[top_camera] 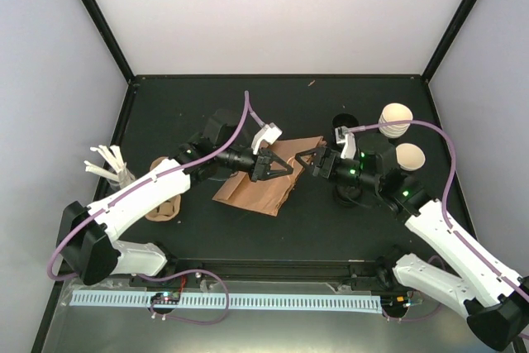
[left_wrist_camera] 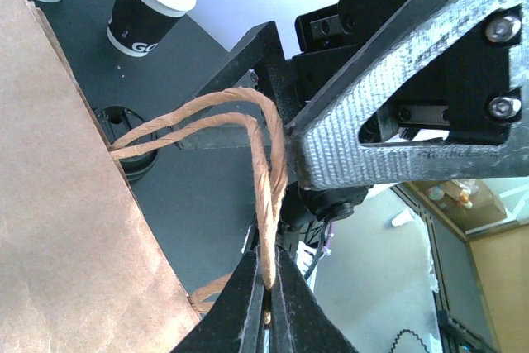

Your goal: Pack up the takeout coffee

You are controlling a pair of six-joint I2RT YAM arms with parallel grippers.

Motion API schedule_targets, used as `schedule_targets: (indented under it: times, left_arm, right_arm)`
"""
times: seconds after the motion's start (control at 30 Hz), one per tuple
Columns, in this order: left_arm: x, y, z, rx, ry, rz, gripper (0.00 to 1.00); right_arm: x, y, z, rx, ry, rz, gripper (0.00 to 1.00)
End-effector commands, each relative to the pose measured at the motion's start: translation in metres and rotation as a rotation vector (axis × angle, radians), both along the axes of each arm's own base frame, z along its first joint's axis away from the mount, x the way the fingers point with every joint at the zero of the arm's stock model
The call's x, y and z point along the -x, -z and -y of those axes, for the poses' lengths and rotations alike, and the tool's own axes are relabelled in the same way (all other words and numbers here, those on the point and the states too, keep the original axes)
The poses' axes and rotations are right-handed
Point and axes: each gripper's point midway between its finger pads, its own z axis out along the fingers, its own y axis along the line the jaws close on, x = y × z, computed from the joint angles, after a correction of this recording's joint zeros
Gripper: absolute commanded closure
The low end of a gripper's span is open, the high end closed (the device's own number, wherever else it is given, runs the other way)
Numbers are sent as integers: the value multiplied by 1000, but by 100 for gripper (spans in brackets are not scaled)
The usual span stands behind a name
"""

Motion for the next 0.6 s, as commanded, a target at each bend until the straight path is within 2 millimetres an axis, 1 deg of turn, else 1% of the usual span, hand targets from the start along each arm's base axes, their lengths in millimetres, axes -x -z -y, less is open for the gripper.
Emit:
schedule_targets:
  times: [0.0,0.13,0.37,0.57]
  left_arm:
    - [5,-15,4,45,39,50,98]
    - [6,-15,4,45,41,54,98]
    - [4,-22,2,38,32,89,98]
    - [1,-20,0,18,10,99,97]
  right_arm:
    - [1,3,6,36,26,-11,11]
    - [3,12,14,76,50,-27,11]
    - [10,27,32,160,81,-23,12]
    - [17,40,46,210,109,-34,12]
